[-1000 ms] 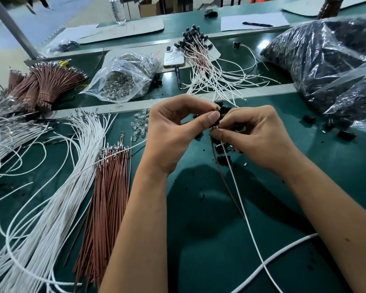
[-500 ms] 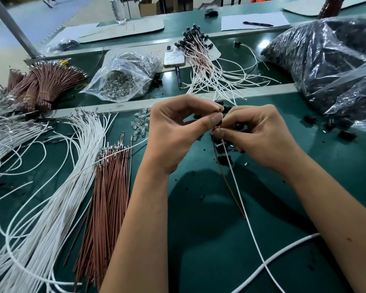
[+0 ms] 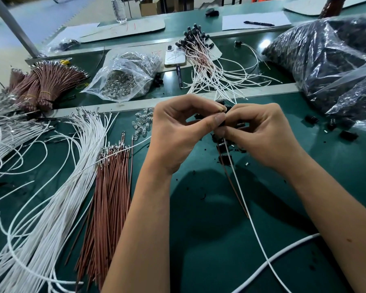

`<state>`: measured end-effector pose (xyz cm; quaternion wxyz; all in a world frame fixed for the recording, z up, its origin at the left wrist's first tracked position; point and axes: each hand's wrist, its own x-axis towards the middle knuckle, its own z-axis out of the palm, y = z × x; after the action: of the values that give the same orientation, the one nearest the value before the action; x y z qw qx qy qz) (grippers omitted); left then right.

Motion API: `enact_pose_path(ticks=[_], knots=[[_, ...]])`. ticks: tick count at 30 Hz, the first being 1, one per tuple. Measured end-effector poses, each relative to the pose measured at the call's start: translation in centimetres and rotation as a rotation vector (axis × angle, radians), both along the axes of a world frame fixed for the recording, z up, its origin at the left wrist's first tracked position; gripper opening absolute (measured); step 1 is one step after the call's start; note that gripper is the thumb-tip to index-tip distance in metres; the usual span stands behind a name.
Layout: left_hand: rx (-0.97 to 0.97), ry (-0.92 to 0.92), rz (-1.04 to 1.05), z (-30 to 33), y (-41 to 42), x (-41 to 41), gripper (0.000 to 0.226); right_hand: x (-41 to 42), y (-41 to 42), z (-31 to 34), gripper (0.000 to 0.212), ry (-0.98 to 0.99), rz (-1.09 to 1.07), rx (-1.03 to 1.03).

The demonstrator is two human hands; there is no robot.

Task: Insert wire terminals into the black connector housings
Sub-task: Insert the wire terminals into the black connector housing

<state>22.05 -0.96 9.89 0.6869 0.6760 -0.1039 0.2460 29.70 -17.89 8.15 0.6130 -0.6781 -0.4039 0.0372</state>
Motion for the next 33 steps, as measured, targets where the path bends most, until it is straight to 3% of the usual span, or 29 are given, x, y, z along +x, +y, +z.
enact_pose_path(ticks=[7,11,16,33], knots=[[-0.012,0.025,-0.024,-0.14,0.15,0.01,0.016,0.26,0.09,0.00,0.016,-0.035,-0.020,-0.006],[-0.022,0.079,-0.049,-0.17,0.39,-0.11,0.028,0.27,0.11,0.10,0.007,-0.037,0.014,-0.003],[0.018,0.117,-0.052,-0.28,0.31,-0.04,0.031,0.32,0.08,0.10,0.012,-0.042,0.046,0.001],[-0.037,0.069,-0.032,0.21,-0.51,-0.15,0.027,0.19,0.13,-0.02,0.008,0.005,0.025,-0.009]])
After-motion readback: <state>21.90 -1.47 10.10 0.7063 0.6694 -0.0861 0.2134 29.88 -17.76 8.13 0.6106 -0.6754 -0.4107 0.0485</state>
